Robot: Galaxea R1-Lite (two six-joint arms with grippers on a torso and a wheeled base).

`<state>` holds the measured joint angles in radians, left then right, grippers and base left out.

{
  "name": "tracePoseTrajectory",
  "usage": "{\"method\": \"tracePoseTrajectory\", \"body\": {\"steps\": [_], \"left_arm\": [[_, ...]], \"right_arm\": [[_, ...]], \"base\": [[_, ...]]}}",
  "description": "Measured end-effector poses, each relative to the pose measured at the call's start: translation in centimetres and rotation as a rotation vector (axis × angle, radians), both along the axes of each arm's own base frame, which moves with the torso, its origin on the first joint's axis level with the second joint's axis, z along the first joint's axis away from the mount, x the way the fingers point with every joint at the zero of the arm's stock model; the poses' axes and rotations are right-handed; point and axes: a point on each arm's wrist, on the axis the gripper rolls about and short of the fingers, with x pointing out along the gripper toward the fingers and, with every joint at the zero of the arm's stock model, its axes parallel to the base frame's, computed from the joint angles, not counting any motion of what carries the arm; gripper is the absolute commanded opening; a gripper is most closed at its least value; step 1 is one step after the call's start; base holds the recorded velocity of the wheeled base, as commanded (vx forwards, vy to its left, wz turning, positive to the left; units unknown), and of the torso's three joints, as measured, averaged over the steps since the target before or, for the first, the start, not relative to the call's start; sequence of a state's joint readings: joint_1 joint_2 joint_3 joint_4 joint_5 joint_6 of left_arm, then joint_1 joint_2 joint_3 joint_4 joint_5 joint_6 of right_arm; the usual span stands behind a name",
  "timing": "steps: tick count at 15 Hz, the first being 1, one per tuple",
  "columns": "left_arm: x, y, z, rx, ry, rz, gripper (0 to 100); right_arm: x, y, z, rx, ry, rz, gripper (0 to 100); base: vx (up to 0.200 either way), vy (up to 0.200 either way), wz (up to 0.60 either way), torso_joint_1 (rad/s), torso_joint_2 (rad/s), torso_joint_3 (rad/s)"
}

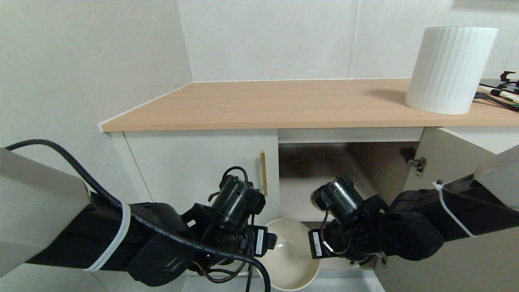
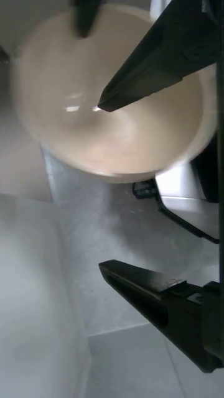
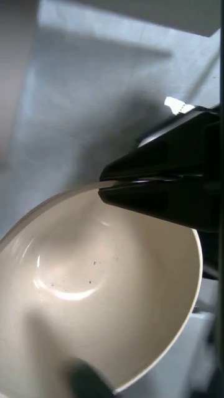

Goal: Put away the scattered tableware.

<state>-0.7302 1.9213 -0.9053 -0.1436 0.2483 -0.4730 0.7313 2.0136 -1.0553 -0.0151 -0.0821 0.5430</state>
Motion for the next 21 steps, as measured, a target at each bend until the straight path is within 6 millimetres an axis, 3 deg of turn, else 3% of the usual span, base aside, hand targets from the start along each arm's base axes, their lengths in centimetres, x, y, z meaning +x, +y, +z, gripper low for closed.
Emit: {"method": "tracePoseTrajectory", "body": {"steps": [8, 17, 21], "left_arm": [[-0.1, 0.3, 0.9, -0.034, -0.018, 0.020, 100], [0.1, 0.5, 1.0, -0.036, -0.019, 0.026, 100], [0.2, 0.4, 0.9, -0.041, -0.025, 0.026, 100]], "right_arm": [[6.8, -5.7, 0.2, 0.117, -0.148, -0.320, 0], [13.6, -9.8, -3.5, 0.143, -0.218, -0.632, 0], [15.6, -11.1, -4.8, 0.140, -0.225, -0.696, 0]], "base": [[0.000, 0.000, 0.00, 0.000, 0.00, 0.000], [0.000, 0.000, 0.00, 0.000, 0.00, 0.000], [0.000, 0.000, 0.00, 0.000, 0.00, 0.000]]}}
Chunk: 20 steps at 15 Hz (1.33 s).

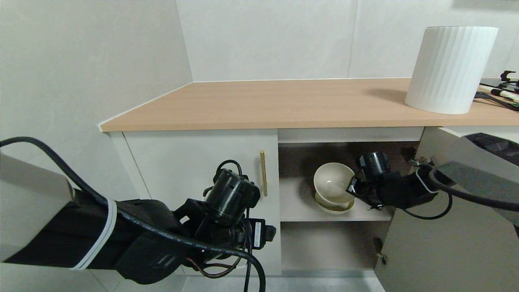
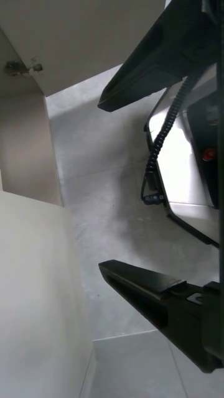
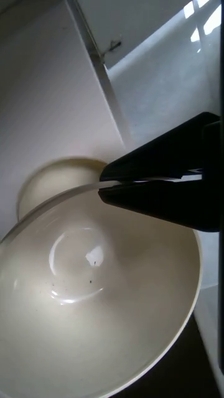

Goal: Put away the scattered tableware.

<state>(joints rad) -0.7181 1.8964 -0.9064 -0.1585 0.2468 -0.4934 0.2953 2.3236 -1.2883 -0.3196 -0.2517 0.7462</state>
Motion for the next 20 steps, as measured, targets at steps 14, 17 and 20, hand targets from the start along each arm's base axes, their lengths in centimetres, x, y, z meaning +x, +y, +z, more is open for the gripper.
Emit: {"method": "tracePoseTrajectory", "body": {"steps": [14, 17, 20], "left_arm": [[0.1, 0.0, -0.1, 0.002, 0.002, 0.002, 100], [0.1, 0.0, -0.1, 0.003, 0.002, 0.003, 100], [0.1, 0.0, -0.1, 0.003, 0.002, 0.003, 100]], "right_arm": [[1.6, -0.3, -2.1, -0.022, 0.046, -0.019, 0], [1.6, -0.3, -2.1, -0.024, 0.048, -0.018, 0], [1.5, -0.3, -2.3, -0.027, 0.058, -0.016, 100]], "base": [[0.000, 0.000, 0.00, 0.000, 0.00, 0.000], [0.000, 0.000, 0.00, 0.000, 0.00, 0.000], [0.000, 0.000, 0.00, 0.000, 0.00, 0.000]]}}
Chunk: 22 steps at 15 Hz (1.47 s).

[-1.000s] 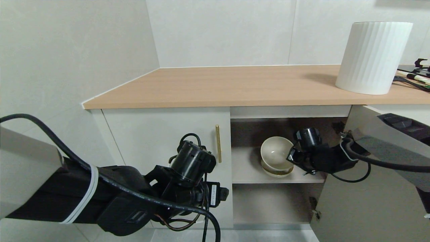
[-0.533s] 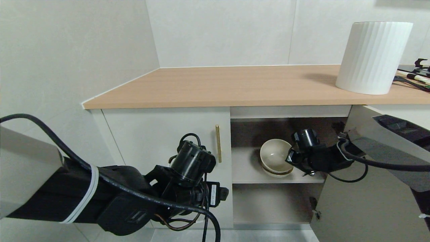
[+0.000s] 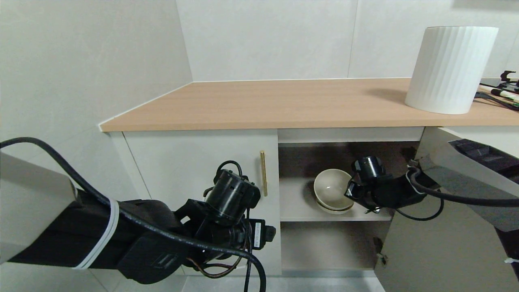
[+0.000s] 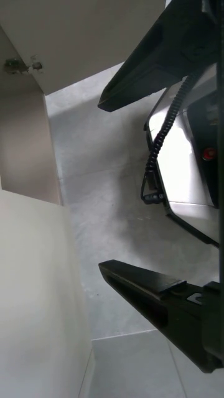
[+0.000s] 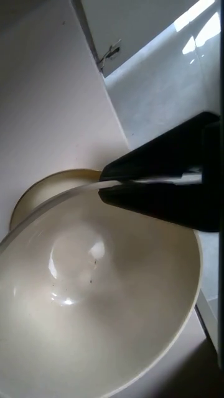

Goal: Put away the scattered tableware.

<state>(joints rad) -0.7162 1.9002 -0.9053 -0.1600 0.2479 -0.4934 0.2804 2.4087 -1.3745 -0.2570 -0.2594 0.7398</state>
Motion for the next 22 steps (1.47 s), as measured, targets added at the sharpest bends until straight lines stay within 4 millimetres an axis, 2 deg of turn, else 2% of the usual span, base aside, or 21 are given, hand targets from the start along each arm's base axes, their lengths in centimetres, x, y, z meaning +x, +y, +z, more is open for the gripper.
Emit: {"method": "tracePoseTrajectory", "body": {"steps": [12, 14, 18, 20, 22], "left_arm": [[0.0, 0.0, 0.2, -0.004, -0.005, 0.000, 100], [0.0, 0.4, 0.5, -0.011, -0.012, 0.010, 100], [-0.2, 2.1, 2.5, -0.038, -0.052, 0.042, 100], [-1.0, 3.6, 4.8, -0.075, -0.104, 0.058, 100], [-2.3, 5.5, 6.9, -0.112, -0.158, 0.080, 100]], "right_arm": [[-0.2, 0.2, -0.1, 0.003, 0.010, 0.011, 100], [-0.8, 0.3, 0.4, -0.004, 0.035, 0.017, 100], [-5.2, 1.1, 4.5, 0.025, 0.073, 0.148, 100], [-8.5, 0.9, 7.9, 0.020, 0.056, 0.244, 100], [-12.8, 0.5, 11.4, -0.003, 0.043, 0.342, 100]], "base": [[0.000, 0.000, 0.00, 0.000, 0.00, 0.000], [0.000, 0.000, 0.00, 0.000, 0.00, 0.000], [0.000, 0.000, 0.00, 0.000, 0.00, 0.000], [0.000, 0.000, 0.00, 0.000, 0.00, 0.000], [0.000, 0.000, 0.00, 0.000, 0.00, 0.000]]}}
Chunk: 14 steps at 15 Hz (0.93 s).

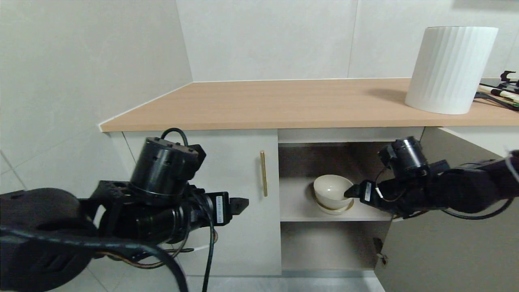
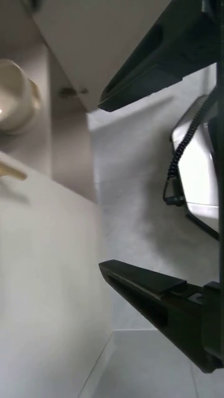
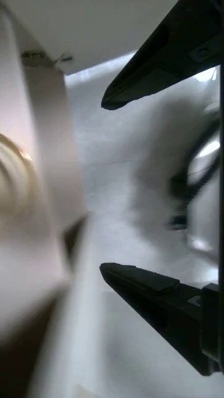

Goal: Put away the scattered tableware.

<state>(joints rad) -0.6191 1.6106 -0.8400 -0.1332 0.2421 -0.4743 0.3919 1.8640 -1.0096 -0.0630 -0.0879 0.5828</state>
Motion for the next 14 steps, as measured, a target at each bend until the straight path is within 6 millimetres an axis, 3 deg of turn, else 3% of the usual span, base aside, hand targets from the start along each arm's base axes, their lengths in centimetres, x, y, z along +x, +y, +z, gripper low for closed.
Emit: {"method": "tracePoseTrajectory", "body": {"steps": [3, 6, 12, 14], "left_arm": [[-2.4, 2.5, 1.7, -0.029, -0.044, 0.029, 100], [-4.6, 4.8, 2.1, -0.039, -0.054, 0.061, 100], [-5.9, 6.0, 2.4, -0.055, -0.076, 0.078, 100], [-6.0, 6.1, 2.0, -0.050, -0.068, 0.078, 100]], "right_arm": [[-5.8, -0.8, 3.3, 0.014, 0.025, 0.129, 100], [-9.2, -1.7, 4.6, 0.029, -0.002, 0.181, 100], [-12.6, -3.1, 5.6, 0.000, -0.038, 0.225, 100], [-12.8, -3.2, 5.8, -0.001, -0.048, 0.233, 100]], "base": [[0.000, 0.000, 0.00, 0.000, 0.00, 0.000], [0.000, 0.000, 0.00, 0.000, 0.00, 0.000], [0.000, 0.000, 0.00, 0.000, 0.00, 0.000], [-0.200, 0.000, 0.00, 0.002, 0.01, 0.005]]}}
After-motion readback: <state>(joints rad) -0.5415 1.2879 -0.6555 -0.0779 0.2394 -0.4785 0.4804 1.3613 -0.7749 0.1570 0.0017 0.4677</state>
